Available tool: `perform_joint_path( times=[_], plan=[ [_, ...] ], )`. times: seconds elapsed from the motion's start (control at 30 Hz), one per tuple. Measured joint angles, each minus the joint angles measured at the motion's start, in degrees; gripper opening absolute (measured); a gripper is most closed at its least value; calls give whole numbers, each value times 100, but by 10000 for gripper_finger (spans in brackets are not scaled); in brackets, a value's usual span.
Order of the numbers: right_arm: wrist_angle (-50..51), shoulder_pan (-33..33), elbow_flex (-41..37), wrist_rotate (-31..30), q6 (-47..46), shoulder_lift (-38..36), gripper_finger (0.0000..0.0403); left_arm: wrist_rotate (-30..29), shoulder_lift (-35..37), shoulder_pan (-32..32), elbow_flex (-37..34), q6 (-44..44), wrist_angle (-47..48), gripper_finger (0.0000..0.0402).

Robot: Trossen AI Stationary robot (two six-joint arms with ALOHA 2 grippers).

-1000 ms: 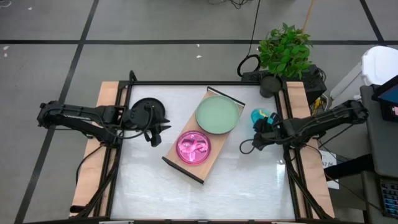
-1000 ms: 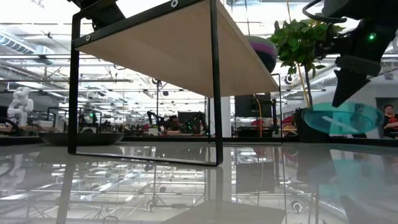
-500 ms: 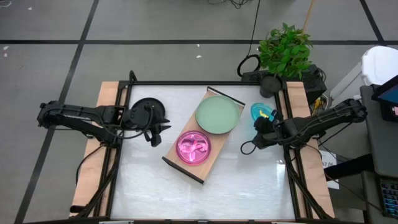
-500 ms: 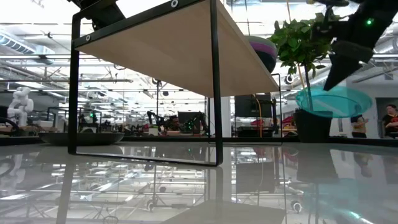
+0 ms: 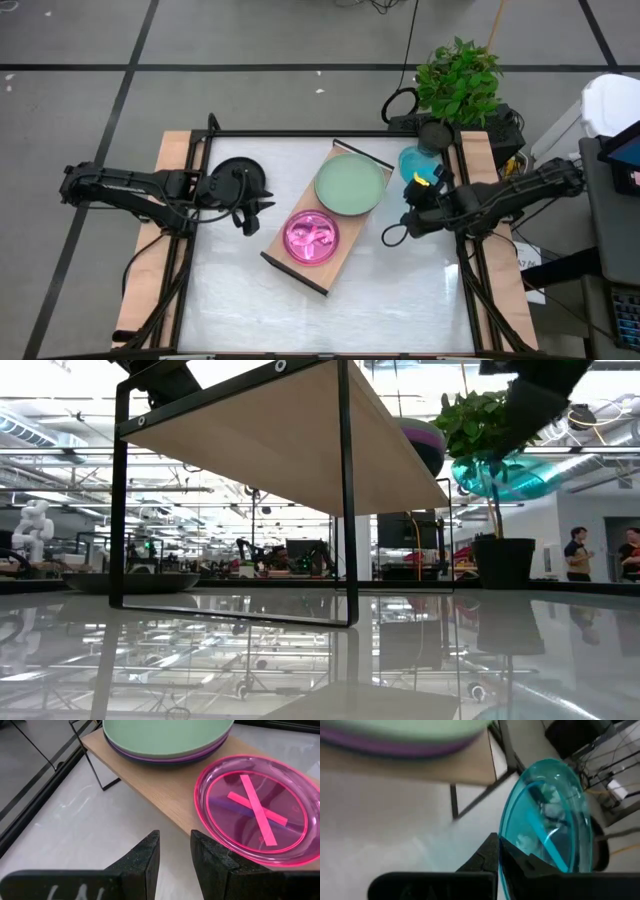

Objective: Place and stack plates onto a shelf
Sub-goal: Stack the small transparent blue plate on top of the small transparent pink plate

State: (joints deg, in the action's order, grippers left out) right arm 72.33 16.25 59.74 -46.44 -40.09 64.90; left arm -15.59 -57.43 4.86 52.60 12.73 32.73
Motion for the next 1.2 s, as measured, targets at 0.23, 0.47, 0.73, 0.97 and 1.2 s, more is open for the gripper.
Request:
perform_joint_path(
  times=[0.23,0.47,0.73,0.97,1.2],
  plan=[
    [0,-2,788,-179,602,354,0,0,0,0,0,48,0,115],
    [-6,-2,1515,-179,1236,766,0,0,0,0,2,2,0,115],
    [-177,44,2232,-177,1956,1332,0,0,0,-2,2,4,0,115],
    [-195,262,2893,-176,2346,1897,0,0,0,-1,2,6,-2,115],
    [-632,544,3403,-176,2972,2319,0,0,0,0,2,-18,-2,115]
  ],
)
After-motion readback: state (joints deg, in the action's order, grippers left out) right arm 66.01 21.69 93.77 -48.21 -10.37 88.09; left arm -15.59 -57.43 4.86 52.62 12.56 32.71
